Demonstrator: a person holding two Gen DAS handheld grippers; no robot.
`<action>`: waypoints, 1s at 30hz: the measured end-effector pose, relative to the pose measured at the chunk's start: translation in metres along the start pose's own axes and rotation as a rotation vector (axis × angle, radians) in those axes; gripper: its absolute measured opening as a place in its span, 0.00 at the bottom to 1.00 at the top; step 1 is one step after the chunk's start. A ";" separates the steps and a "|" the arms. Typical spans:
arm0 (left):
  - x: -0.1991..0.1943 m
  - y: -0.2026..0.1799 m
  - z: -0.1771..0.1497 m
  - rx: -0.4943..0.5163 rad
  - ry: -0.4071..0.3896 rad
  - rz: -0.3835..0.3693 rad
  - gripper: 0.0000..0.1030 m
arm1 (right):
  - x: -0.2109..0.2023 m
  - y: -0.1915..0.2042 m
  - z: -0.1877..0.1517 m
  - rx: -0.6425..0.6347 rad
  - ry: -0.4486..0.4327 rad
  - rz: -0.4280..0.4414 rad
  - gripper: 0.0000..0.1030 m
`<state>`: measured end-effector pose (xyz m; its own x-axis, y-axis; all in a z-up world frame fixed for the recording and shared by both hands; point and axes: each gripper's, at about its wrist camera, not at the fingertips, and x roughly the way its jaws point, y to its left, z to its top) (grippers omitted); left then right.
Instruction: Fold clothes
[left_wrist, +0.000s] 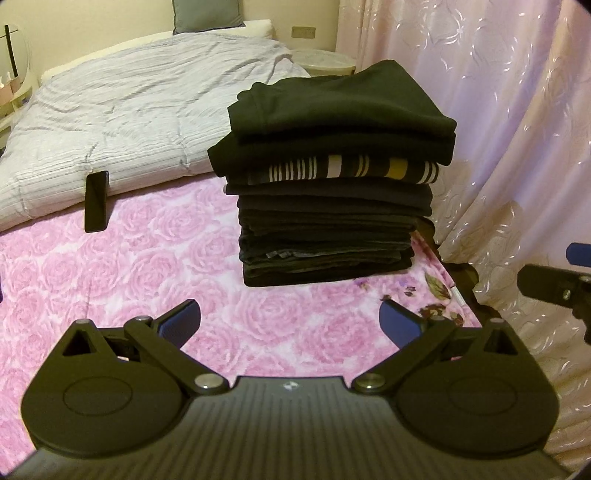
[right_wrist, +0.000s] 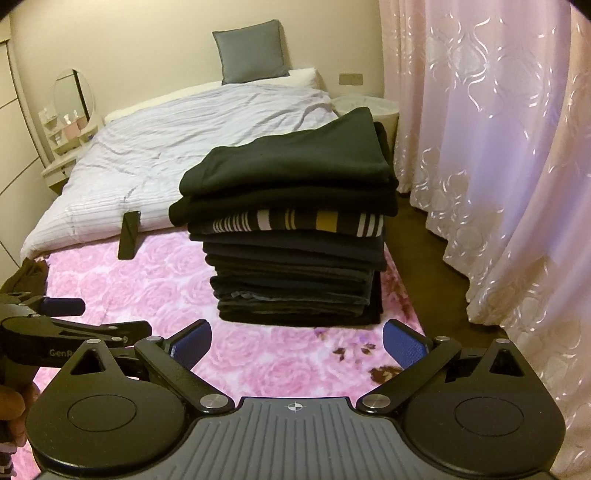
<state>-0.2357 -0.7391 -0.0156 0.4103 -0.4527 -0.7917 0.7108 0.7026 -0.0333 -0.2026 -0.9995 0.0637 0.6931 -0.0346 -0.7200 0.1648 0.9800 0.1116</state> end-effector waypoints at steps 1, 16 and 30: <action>0.000 0.000 0.000 -0.001 0.002 0.000 0.98 | 0.001 0.000 0.001 0.000 0.000 -0.004 0.98; 0.002 0.001 0.002 0.013 -0.001 0.002 0.99 | 0.018 0.002 0.022 -0.025 0.006 -0.036 0.99; 0.006 -0.001 0.005 0.029 -0.002 0.026 0.99 | 0.026 0.002 0.024 -0.015 0.021 -0.014 0.99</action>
<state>-0.2308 -0.7451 -0.0178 0.4300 -0.4354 -0.7909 0.7164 0.6977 0.0053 -0.1671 -1.0028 0.0621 0.6759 -0.0443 -0.7356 0.1638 0.9822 0.0915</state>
